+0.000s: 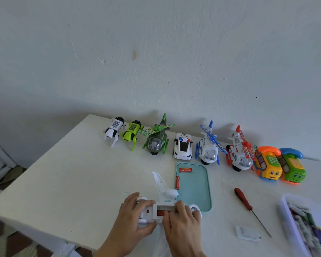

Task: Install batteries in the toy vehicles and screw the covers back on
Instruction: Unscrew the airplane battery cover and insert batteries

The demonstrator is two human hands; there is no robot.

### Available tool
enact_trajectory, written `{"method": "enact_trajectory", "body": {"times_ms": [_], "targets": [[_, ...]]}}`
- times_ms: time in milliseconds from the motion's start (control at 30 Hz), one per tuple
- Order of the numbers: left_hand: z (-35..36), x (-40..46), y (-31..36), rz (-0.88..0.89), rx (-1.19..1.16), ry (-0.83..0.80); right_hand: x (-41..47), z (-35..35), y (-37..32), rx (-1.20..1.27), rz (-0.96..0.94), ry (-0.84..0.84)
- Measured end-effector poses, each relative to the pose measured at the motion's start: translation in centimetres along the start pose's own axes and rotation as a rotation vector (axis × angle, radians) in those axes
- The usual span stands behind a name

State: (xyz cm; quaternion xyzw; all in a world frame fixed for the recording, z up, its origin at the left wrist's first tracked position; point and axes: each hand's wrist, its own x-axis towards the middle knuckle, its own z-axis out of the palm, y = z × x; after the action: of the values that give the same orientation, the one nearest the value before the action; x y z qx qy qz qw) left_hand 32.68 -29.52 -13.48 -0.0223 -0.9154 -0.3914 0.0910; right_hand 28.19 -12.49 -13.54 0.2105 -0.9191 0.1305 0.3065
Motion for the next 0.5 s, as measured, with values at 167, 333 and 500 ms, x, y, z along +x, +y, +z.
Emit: {"method": "enact_trajectory", "body": {"times_ms": [167,333,500], "targets": [[-0.2,0.2,0.3,-0.02,-0.008,-0.001,0.7,-1.4,-0.1,0.05,0.036,-0.273],[-0.2,0.3,0.1,-0.056,0.012,-0.043,5.3,-2.9,1.1,0.423,0.4,-0.525],[-0.4,0.3,0.3,-0.072,0.03,-0.06,10.8,-0.2,5.3,0.62,0.615,-0.482]]}}
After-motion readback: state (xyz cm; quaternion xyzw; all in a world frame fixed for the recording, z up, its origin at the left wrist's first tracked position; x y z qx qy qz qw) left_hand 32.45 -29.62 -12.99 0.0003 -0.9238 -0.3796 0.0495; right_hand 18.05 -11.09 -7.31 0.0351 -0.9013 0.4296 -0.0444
